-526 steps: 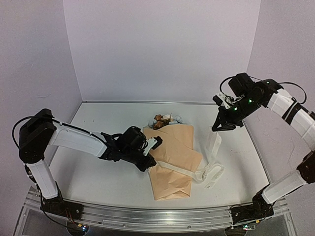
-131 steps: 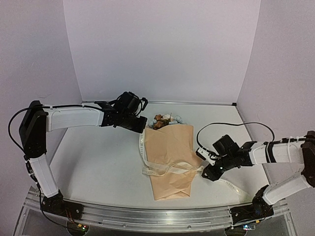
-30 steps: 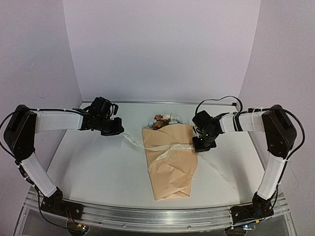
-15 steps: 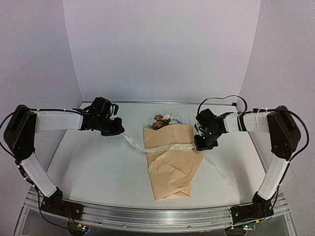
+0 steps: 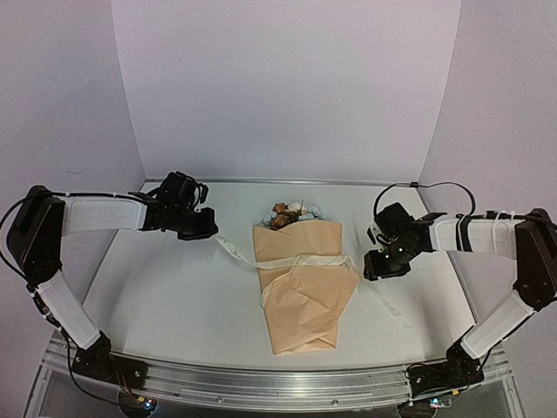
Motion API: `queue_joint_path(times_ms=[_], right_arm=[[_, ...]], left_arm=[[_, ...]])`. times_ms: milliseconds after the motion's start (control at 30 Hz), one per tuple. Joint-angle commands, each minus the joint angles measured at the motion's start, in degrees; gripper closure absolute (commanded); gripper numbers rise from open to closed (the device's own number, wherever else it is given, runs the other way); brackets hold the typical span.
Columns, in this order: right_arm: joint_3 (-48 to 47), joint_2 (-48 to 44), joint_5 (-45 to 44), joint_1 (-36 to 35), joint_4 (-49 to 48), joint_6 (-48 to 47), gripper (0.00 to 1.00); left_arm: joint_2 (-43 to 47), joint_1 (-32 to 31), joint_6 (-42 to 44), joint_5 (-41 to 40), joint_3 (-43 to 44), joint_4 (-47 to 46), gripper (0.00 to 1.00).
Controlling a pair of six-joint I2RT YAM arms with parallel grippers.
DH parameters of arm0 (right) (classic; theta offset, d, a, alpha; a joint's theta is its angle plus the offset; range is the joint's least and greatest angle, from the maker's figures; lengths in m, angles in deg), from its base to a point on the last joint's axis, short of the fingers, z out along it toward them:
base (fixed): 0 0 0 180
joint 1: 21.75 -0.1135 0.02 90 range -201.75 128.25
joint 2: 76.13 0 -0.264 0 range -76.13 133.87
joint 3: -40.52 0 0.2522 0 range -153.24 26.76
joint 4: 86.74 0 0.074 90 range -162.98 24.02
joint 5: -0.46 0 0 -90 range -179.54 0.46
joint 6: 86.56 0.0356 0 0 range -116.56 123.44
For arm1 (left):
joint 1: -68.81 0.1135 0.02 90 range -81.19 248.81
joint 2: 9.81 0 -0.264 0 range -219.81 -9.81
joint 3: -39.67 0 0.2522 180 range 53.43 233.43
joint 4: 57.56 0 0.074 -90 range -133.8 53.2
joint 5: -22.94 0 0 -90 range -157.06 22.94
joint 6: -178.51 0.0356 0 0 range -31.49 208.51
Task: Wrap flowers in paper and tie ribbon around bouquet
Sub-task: Pick up the right side of the ribbon from the center of the board.
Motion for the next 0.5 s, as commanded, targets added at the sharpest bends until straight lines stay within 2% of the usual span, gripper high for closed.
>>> queue_joint_path(times_ms=[0,267,367,467], right_arm=[[2.3,2.7,-1.8,0.0,-1.2,-2.2,0.44],[4.6,6.2,-3.6,-0.8,-2.4,1.5,0.44],[5.3,7.1,-5.0,-2.1,-1.9,3.6,0.53],[5.6,7.9,-6.7,-3.2,-0.5,5.9,0.66]], left_arm=[[1.7,0.0,0.5,-0.9,2.2,0.1,1.0],[1.5,0.0,1.0,-1.3,3.4,1.3,1.0],[1.5,0.0,0.6,-1.5,3.4,1.3,1.0],[1.7,0.0,0.0,-1.9,3.4,1.5,1.0]])
